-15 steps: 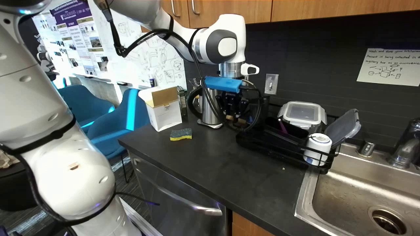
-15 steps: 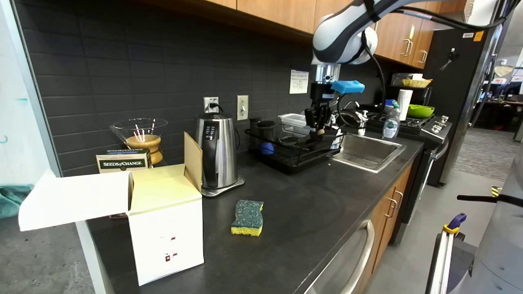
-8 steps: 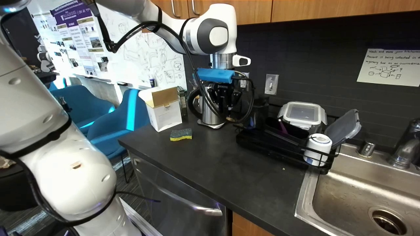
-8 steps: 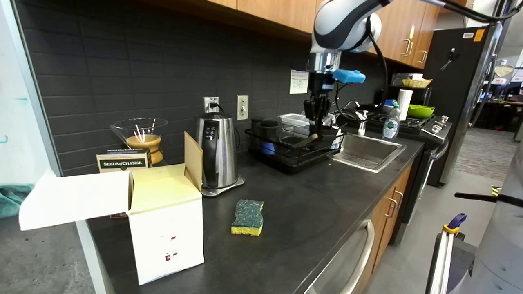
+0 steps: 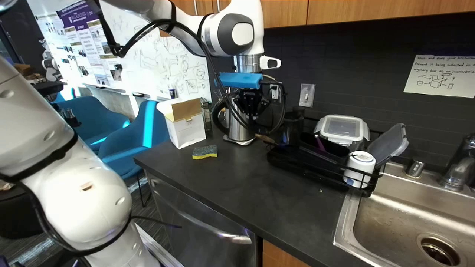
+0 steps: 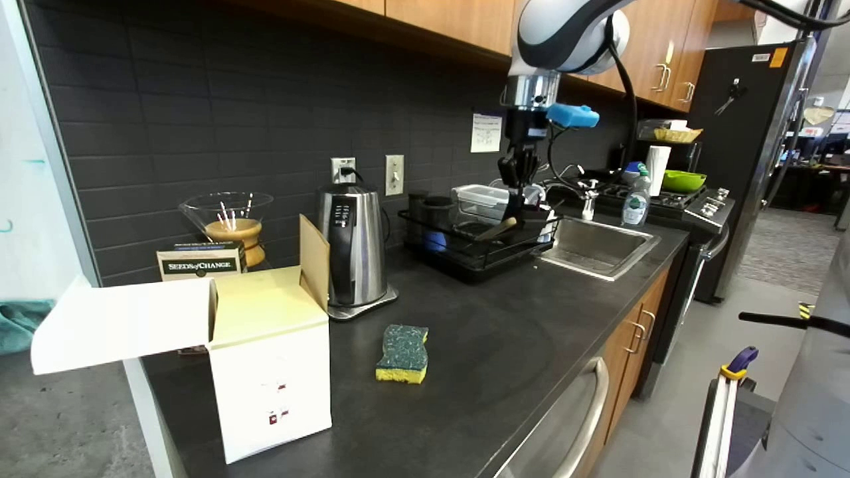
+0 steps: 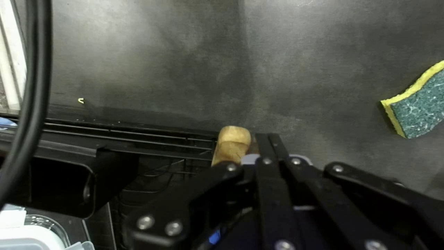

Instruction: Put the brown spatula in the black bucket in the drying rack

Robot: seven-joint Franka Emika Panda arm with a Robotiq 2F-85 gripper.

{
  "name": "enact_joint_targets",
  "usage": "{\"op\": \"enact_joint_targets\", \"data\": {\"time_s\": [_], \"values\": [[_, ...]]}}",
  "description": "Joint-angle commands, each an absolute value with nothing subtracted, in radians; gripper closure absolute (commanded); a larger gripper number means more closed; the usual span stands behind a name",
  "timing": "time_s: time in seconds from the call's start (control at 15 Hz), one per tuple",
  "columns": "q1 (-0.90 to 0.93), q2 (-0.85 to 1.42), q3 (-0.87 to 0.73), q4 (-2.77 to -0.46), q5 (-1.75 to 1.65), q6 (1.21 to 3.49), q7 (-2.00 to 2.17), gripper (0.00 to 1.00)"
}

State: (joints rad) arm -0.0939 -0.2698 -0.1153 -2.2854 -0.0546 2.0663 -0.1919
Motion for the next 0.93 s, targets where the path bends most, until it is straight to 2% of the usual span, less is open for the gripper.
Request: {"op": "enact_joint_targets", "data": {"time_s": [0.0, 0.13, 0.73, 0.8, 0.87], "values": [[-0.094, -0.292, -0.118, -2.304, -0.072, 2.059, -0.204, 0.74], [-0.093, -0.288, -0.118, -2.306, -0.074, 2.06, -0.205, 0.68], [-0.099, -0.256, -0.127, -2.293, -0.101, 2.065, -0.213, 0.08], [-0.1, -0.252, -0.13, -2.294, -0.104, 2.069, -0.218, 0.02], [-0.101, -0.247, -0.134, -2.295, -0.103, 2.071, -0.228, 0.0]]}}
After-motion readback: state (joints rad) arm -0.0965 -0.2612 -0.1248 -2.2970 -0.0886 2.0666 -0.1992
